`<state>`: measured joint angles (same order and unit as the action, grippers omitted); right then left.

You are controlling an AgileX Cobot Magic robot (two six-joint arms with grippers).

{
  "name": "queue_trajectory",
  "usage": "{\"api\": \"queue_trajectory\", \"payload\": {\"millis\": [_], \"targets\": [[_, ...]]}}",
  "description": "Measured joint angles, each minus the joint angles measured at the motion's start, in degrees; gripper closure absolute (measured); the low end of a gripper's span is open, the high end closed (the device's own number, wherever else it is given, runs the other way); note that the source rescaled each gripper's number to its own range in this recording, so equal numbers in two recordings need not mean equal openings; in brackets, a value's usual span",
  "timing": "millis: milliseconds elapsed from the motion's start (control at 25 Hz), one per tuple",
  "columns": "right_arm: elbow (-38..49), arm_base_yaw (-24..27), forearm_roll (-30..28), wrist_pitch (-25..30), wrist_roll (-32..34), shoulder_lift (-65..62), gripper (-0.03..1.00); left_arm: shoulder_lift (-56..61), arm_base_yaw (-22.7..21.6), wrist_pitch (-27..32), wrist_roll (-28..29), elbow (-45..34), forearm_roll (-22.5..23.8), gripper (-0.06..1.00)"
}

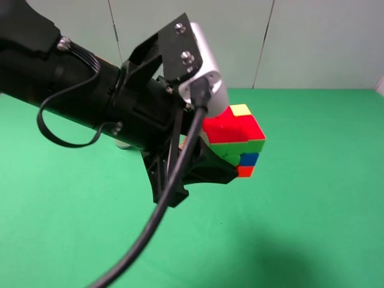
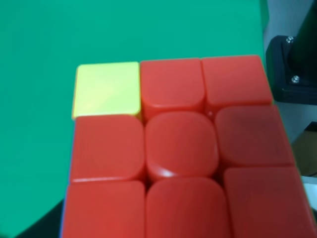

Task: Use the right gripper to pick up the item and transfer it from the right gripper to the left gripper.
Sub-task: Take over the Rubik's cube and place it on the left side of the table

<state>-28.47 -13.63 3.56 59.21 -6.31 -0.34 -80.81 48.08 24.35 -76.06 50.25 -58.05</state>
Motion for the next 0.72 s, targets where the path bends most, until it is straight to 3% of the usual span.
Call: {"api": "queue_trajectory", "payload": {"millis": [360,720], "targets": [[0.00,2.08,0.04,0.00,-0.01,0.00,-0.03,0.29,-8.48,4.80,1.94,0.00,0.00,0.94],[0.00,2.08,0.04,0.00,-0.06,0.00,-0.03,0.47,-15.32,5.41,3.45,0.00,0.06,0.94]]}}
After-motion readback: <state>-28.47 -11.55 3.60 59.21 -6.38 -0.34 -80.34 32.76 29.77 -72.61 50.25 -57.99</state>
